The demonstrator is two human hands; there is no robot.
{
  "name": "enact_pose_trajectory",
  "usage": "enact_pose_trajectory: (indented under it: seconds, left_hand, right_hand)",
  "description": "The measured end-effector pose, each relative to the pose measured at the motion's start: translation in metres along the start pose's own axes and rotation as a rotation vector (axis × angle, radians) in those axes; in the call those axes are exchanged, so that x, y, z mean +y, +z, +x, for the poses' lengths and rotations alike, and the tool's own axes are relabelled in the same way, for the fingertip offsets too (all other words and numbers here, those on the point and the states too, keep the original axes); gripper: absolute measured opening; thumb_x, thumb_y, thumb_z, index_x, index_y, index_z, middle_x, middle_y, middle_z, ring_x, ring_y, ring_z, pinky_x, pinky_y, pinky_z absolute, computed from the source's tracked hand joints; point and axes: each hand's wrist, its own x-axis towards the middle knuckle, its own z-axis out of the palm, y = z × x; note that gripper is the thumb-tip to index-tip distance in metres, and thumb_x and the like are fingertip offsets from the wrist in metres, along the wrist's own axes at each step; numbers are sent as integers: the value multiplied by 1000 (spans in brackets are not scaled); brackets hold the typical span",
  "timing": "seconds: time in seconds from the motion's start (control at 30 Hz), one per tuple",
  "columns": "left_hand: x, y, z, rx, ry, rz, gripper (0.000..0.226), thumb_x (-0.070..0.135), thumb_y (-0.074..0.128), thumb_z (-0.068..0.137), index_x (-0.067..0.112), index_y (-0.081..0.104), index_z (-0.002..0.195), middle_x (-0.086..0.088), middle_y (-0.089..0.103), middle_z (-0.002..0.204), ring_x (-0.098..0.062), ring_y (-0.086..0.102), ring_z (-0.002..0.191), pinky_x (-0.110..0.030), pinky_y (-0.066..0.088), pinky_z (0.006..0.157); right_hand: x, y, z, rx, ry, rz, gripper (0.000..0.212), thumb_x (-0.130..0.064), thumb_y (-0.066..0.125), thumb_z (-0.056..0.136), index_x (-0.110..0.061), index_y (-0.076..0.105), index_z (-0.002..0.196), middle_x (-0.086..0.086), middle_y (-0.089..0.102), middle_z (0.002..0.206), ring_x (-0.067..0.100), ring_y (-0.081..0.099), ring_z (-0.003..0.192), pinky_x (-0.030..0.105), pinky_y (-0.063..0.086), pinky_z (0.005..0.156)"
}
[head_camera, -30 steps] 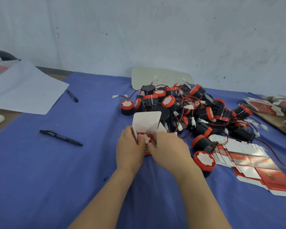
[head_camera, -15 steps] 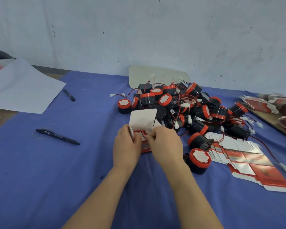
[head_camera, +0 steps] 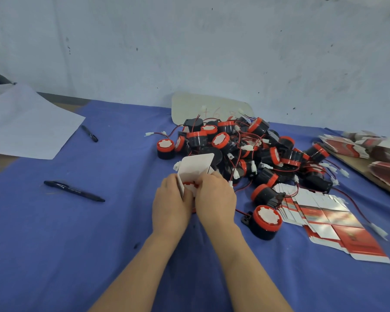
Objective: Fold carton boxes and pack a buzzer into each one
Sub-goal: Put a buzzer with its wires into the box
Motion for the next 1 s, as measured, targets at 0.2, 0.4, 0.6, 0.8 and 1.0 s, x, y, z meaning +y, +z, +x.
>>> enact_pose_trajectory:
  seconds: [0.2, 0.4, 0.6, 0.8, 1.0]
  left_hand:
    - [0, 1, 0, -5, -7, 3, 8, 21, 49, 90, 15, 49, 97, -1, 55, 95, -23, 54, 85, -42, 49, 71]
    - [-2, 2, 0, 2, 23, 28, 7, 18, 50, 91, 17, 45, 94, -2, 53, 93, -23, 52, 83, -36, 45, 67]
    - [-2, 1, -1, -4, -13, -2, 11, 18, 50, 91, 15, 48, 101, -1, 55, 100, -21, 55, 88, -42, 51, 75]
    - [-3, 2, 2, -3, -46, -33, 7, 18, 51, 91, 15, 48, 96, -1, 57, 96, -21, 56, 86, -44, 52, 74]
    - [-2, 2, 3, 11, -57, -85, 7, 20, 49, 94, 14, 50, 98, -2, 60, 96, -23, 57, 88, -48, 52, 77]
  right_hand:
    - [1, -1, 3, -7, -8, -4, 22, -8, 43, 93, -11, 63, 99, 4, 54, 105, 19, 38, 73, 26, 25, 51]
    - [9, -6, 2, 27, 29, 38, 15, -8, 42, 94, -13, 55, 100, 1, 56, 97, 21, 44, 77, 32, 34, 61]
    - [8, -11, 4, -103, -48, -47, 19, -3, 45, 89, -9, 62, 88, 5, 52, 83, 22, 42, 70, 30, 41, 56]
    - [17, -14, 10, -237, -31, 147, 26, -20, 47, 90, -3, 64, 80, 3, 52, 64, 19, 44, 62, 31, 33, 69]
    - [10, -11, 12, -222, -35, 117, 38, -41, 46, 94, -11, 51, 70, 4, 54, 74, 19, 48, 63, 26, 28, 49]
